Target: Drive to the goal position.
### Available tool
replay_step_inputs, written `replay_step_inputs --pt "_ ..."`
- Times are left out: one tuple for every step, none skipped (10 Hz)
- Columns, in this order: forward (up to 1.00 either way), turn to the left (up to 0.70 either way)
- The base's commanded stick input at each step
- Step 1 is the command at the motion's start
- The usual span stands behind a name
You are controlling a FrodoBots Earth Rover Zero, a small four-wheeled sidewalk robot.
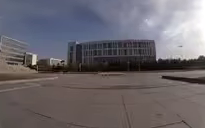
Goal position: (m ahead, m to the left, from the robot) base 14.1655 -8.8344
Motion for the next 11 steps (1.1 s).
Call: replay_step_inputs --pt "0.70 0.00" --pt "0.70 0.00" --pt "0.70 0.00" --pt "0.70 0.00" --pt "0.70 0.00" --pt "0.70 0.00" --pt "0.70 0.00" --pt "0.70 0.00" --pt "0.70 0.00" --pt "0.70 0.00" --pt "0.70 0.00"
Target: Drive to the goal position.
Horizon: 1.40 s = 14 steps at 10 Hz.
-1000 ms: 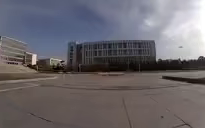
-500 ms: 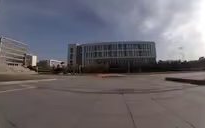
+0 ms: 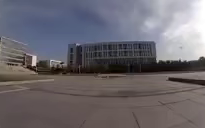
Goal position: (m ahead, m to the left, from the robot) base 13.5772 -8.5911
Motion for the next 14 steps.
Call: replay_step_inputs --pt "0.70 0.00" --pt "0.70 0.00" --pt "0.70 0.00" --pt "0.70 0.00" --pt "0.70 0.00" --pt "0.70 0.00" --pt "0.70 0.00" --pt "0.70 0.00" --pt "0.70 0.00" --pt "0.70 0.00" --pt "0.70 0.00" --pt "0.70 0.00" --pt "0.70 0.00" --pt "0.70 0.00"
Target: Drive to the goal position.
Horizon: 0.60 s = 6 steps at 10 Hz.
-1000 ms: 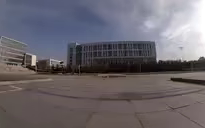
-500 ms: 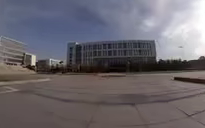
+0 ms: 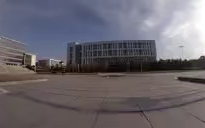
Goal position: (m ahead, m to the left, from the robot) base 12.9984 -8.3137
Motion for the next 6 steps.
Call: replay_step_inputs --pt "0.70 0.00" --pt "0.70 0.00" --pt "0.70 0.00" --pt "0.70 0.00" --pt "0.70 0.00" --pt "0.70 0.00"
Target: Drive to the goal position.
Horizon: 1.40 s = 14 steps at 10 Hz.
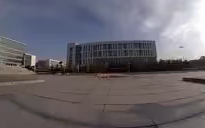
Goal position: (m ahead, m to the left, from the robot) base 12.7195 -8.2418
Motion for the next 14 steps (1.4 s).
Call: replay_step_inputs --pt "0.70 0.00" --pt "0.70 0.00" --pt "0.70 0.00" --pt "0.70 0.00" --pt "0.70 0.00" --pt "0.70 0.00" --pt "0.70 0.00" --pt "0.70 0.00" --pt "0.70 0.00" --pt "0.70 0.00" --pt "0.70 0.00" --pt "0.70 0.00" --pt "0.70 0.00" --pt "0.70 0.00"
